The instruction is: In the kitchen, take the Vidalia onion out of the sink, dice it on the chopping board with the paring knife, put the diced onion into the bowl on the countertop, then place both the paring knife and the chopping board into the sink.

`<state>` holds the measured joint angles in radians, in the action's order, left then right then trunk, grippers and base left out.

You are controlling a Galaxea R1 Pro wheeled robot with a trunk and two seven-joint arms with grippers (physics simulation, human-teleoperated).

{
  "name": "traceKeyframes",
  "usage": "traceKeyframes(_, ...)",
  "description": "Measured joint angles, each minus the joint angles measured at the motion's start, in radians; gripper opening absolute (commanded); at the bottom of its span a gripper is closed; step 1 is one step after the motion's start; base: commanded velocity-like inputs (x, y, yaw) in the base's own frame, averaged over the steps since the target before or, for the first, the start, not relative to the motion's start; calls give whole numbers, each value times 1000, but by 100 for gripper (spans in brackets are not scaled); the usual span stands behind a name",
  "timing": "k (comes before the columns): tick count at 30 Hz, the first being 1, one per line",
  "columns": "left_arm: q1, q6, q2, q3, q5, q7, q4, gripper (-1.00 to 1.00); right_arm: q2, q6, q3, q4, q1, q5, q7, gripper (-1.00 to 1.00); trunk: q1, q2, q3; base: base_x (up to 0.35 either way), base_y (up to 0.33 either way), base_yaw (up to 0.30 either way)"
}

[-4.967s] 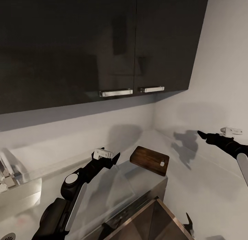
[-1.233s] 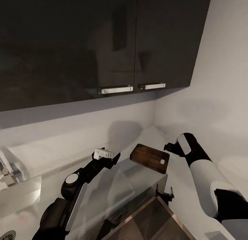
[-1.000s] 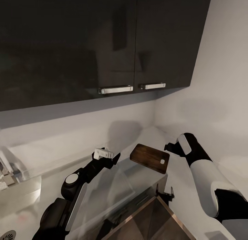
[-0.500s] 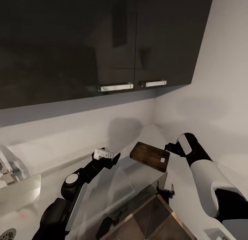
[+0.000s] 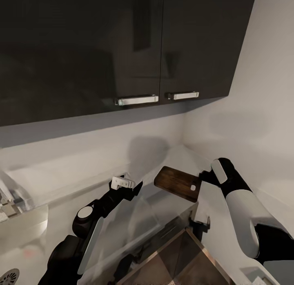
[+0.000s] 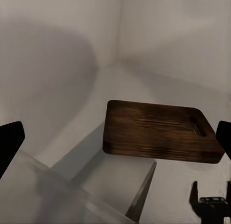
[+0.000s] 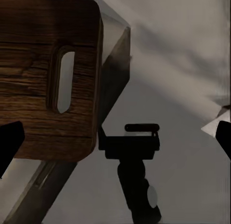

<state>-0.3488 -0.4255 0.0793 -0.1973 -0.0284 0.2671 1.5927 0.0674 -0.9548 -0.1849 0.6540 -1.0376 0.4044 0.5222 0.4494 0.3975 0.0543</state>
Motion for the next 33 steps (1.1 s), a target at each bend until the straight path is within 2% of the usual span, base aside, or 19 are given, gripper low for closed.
traceKeyframes(11, 0, 0, -1, 0, 0, 0, 0, 100, 0, -1, -2, 2, 0, 2, 20, 100, 0, 0, 17, 0, 0, 0)
traceKeyframes(19, 0, 2, -2, 0, 0, 0, 0, 100, 0, -2, -2, 4, 0, 2, 20, 100, 0, 0, 19, 0, 0, 6)
traceKeyframes(33, 0, 1, -1, 0, -1, 0, 0, 100, -1, -2, -3, 6, 0, 4, 19, 100, 0, 0, 29, 26, 17, 90)
